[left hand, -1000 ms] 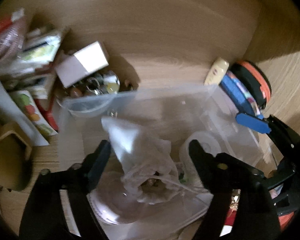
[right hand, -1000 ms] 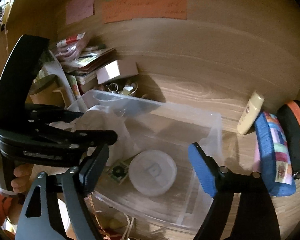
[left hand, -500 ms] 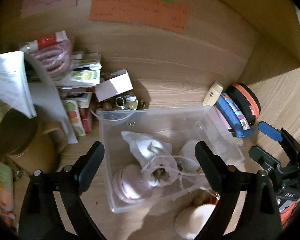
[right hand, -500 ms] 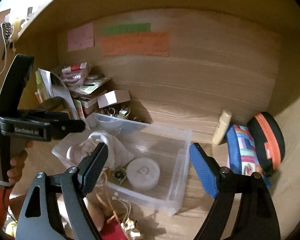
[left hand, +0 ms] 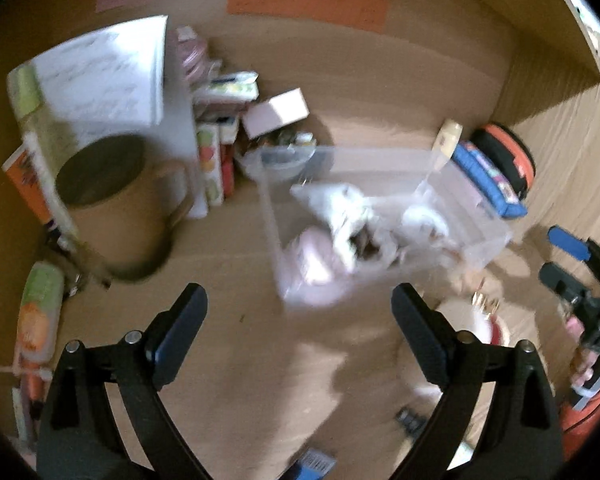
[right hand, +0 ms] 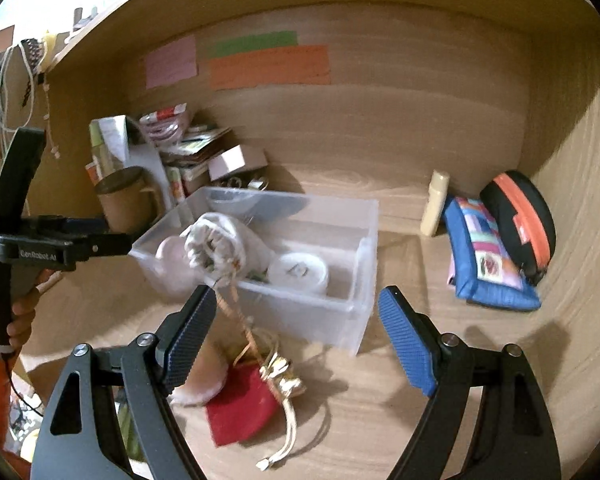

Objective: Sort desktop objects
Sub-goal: 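Move both grippers back toward the blue card box and green pump bottle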

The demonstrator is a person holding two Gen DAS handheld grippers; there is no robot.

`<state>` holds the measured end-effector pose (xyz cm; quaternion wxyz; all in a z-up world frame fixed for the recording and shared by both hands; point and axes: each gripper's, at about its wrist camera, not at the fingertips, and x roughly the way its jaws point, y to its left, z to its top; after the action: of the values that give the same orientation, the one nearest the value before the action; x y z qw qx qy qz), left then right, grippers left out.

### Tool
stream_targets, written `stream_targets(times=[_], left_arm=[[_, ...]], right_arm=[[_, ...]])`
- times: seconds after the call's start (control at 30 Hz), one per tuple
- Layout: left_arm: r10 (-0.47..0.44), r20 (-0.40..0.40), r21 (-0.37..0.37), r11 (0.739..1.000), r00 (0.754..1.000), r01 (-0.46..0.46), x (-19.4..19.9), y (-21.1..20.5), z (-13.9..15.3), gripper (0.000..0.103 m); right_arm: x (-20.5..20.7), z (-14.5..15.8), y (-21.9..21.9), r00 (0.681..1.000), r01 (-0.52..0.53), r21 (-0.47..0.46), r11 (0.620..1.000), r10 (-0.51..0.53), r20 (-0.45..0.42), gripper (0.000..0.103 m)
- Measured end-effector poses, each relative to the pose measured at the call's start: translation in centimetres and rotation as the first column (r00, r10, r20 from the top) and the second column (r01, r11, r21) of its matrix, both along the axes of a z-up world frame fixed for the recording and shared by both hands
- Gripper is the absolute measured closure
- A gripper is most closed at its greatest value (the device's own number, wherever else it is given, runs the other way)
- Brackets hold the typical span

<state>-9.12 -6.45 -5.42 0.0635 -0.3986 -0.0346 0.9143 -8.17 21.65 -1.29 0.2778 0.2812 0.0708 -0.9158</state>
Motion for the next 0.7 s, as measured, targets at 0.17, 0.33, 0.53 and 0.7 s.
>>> stream_targets(times=[0.17, 0.33, 0.53, 0.7], left_arm=[[0.010, 0.037, -0.023, 1.000, 0.999, -0.009, 2.6, -1.1, -1.9, 0.009], [0.007, 0.078, -0.043, 0.999, 0.997, -0.003, 4.7, -1.5, -4.0, 0.009], [-0.009, 0.089, -0.038, 0.999, 0.996, 0.013, 7.2, -1.5, -5.4, 0.009], [-0.032, 0.088, -0.061, 0.997, 0.996, 0.037, 9.0, -0.7, -6.2, 0.009]], right_arm=[[1.8, -1.0, -0.2, 1.000, -0.008, -0.003, 1.000, 0.008, 0.015, 0.022], [3.8, -1.8, -0.5, 0.996, -0.058, -0.036, 0.998, 0.060, 0.068, 0.022], [7.0, -2.9, -2.6, 0.983, -0.145, -0.046, 0.988, 0.149, 0.109, 0.022], [9.2, -4.2, -5.0, 0.973, -0.198, -0.020, 0.980, 0.199, 0.119, 0.022]])
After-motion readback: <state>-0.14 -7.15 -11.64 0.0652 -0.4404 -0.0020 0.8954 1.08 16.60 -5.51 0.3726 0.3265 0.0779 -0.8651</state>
